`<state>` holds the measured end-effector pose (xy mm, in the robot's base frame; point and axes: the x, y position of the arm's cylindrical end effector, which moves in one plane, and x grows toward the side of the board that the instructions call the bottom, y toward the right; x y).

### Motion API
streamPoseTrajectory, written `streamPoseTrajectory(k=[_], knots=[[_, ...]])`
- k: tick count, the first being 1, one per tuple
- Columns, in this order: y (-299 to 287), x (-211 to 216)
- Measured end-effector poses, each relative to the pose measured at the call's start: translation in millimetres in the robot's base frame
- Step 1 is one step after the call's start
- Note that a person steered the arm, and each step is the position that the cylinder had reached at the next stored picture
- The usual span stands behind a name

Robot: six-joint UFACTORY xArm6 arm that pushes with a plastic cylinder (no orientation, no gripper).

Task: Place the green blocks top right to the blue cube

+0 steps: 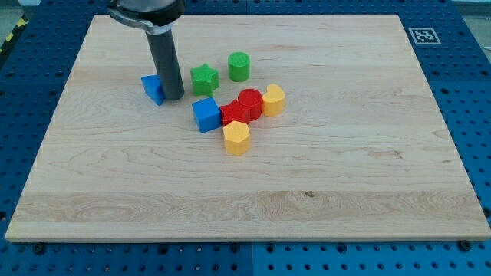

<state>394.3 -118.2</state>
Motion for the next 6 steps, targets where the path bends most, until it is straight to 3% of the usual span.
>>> streamPoseTrajectory(k=[2,6], knots=[[64.5,-3.9],[85.6,-50.4]])
